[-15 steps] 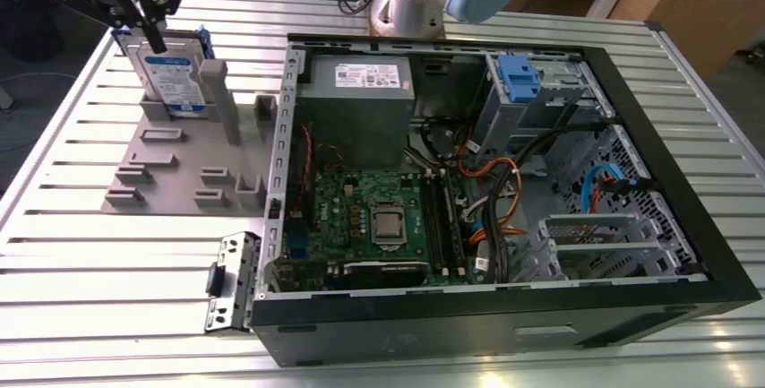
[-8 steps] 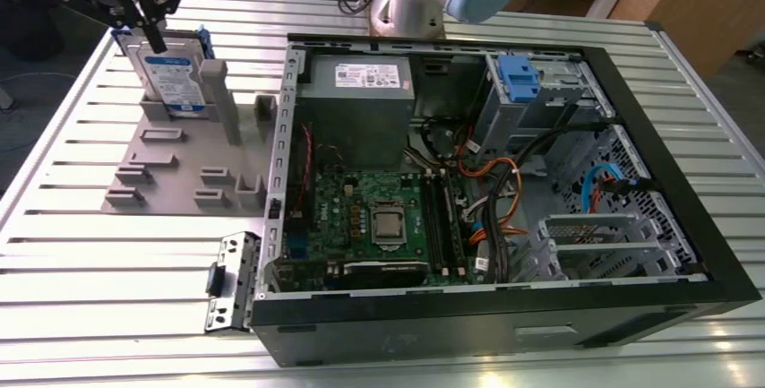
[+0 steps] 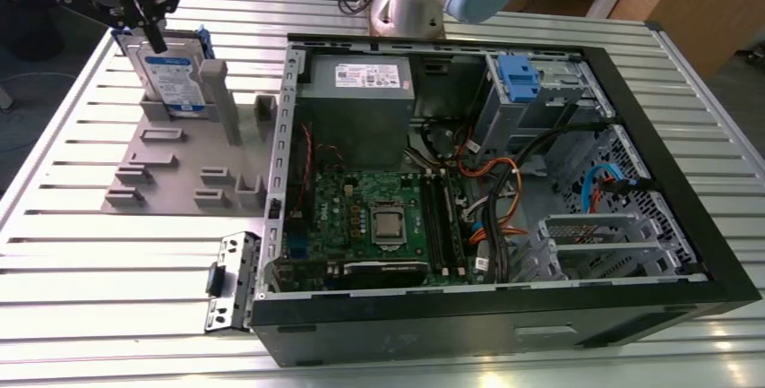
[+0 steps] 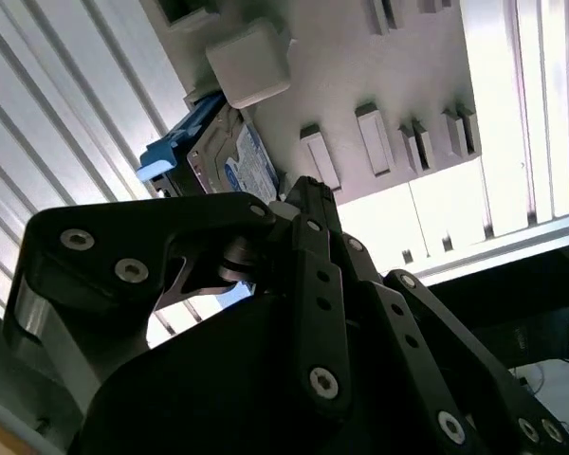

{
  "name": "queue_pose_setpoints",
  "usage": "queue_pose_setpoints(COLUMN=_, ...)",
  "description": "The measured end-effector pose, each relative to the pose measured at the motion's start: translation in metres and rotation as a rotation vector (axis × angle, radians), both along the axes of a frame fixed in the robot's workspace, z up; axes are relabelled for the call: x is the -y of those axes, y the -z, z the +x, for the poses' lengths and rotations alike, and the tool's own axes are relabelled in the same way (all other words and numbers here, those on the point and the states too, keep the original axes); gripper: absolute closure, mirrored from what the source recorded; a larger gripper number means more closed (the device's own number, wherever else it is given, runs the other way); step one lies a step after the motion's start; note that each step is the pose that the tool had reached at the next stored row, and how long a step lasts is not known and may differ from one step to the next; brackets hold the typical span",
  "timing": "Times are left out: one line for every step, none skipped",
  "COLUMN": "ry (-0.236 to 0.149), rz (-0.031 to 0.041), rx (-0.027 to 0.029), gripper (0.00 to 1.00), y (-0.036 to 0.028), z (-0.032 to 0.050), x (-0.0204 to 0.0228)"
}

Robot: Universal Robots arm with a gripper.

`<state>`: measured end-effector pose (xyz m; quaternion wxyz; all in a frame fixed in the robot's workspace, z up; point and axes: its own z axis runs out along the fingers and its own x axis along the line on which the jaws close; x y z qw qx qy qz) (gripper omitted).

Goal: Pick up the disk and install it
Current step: 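Pick up the disk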

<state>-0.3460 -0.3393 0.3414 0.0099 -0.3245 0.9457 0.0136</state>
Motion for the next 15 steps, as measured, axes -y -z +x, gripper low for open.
queue_pose_setpoints(ry=-0.012, rz=0.0000, rx=-0.0001, gripper=0.90, y=0.0000, z=0.0000, x=0.0000)
queue_pose_setpoints(ry=-0.024, rz=0.0000, rx=0.0000, gripper=0.90, y=0.0000, z=0.0000, x=0.0000)
queue_pose_setpoints(ry=-0.037, rz=0.0000, rx=-0.0001, gripper=0.90, y=0.0000, z=0.0000, x=0.0000)
queue_pose_setpoints(ry=-0.048, rz=-0.0001, rx=-0.0001, gripper=0.90, y=0.0000, z=0.0000, x=0.0000)
queue_pose_setpoints(ry=-0.059, rz=0.0000, rx=0.0000, gripper=0.90, y=0.0000, z=0.0000, x=0.0000)
queue_pose_setpoints(ry=-0.070, rz=0.0000, rx=-0.0001, gripper=0.90, y=0.0000, z=0.0000, x=0.0000)
queue_pose_setpoints(ry=-0.081, rz=0.0000, rx=-0.0001, gripper=0.90, y=0.0000, z=0.0000, x=0.0000)
queue_pose_setpoints(ry=-0.091, rz=0.0000, rx=0.0000, gripper=0.90, y=0.0000, z=0.0000, x=0.0000)
queue_pose_setpoints(ry=-0.101, rz=0.0000, rx=0.0000, gripper=0.90, y=0.0000, z=0.0000, x=0.0000)
queue_pose_setpoints(ry=-0.109, rz=0.0000, rx=-0.0001, gripper=0.90, y=0.0000, z=0.0000, x=0.0000)
queue_pose_setpoints(ry=-0.117, rz=-0.0001, rx=-0.0001, gripper=0.90, y=0.0000, z=0.0000, x=0.0000)
queue_pose_setpoints(ry=-0.125, rz=-0.0001, rx=0.0000, gripper=0.90, y=0.0000, z=0.0000, x=0.0000)
queue_pose_setpoints(ry=-0.132, rz=0.0000, rx=-0.0001, gripper=0.90, y=0.0000, z=0.0000, x=0.0000)
queue_pose_setpoints(ry=-0.138, rz=-0.0001, rx=-0.0001, gripper=0.90, y=0.0000, z=0.0000, x=0.0000)
queue_pose_setpoints(ry=-0.144, rz=0.0000, rx=-0.0001, gripper=0.90, y=0.0000, z=0.0000, x=0.0000)
